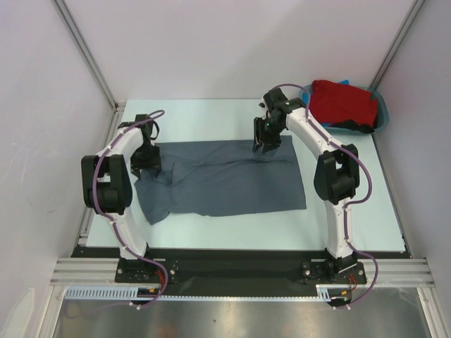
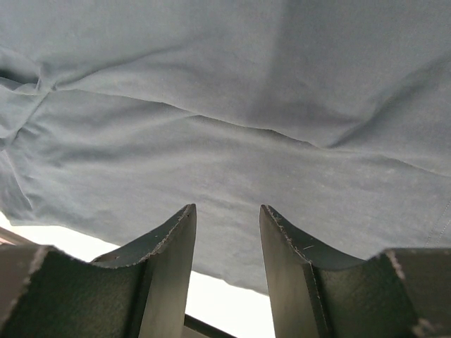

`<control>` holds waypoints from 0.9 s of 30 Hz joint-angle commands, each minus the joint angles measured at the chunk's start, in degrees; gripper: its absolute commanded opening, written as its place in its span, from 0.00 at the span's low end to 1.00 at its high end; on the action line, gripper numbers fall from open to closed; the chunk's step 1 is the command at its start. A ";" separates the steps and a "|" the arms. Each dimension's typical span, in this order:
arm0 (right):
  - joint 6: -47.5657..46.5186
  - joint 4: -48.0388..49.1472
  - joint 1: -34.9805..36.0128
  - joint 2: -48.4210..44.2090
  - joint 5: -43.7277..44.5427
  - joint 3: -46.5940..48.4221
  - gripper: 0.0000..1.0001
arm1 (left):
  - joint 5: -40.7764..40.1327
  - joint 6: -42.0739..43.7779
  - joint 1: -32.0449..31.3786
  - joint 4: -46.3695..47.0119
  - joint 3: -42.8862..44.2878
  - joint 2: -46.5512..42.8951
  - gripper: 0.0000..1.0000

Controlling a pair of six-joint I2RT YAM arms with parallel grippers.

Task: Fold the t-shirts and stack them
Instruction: Fold the tshirt

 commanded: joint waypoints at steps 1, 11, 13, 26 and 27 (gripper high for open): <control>0.05 0.65 0.17 -2.37 0.84 0.33 0.47 | 3.61 0.44 0.37 1.07 3.64 -2.47 0.64; 0.40 0.92 0.26 -2.02 0.66 0.33 0.47 | 8.71 -0.09 0.46 2.40 10.94 -1.60 0.65; 0.58 1.09 0.17 -1.84 0.57 0.59 0.47 | 10.64 -0.26 0.11 1.61 12.78 1.29 0.62; 1.28 1.27 0.26 -1.84 0.75 0.42 0.47 | 13.55 0.88 -0.42 1.60 8.75 1.49 0.59; 1.37 1.18 0.26 -1.84 0.75 0.42 0.47 | 13.64 0.97 -0.42 1.69 8.40 1.40 0.58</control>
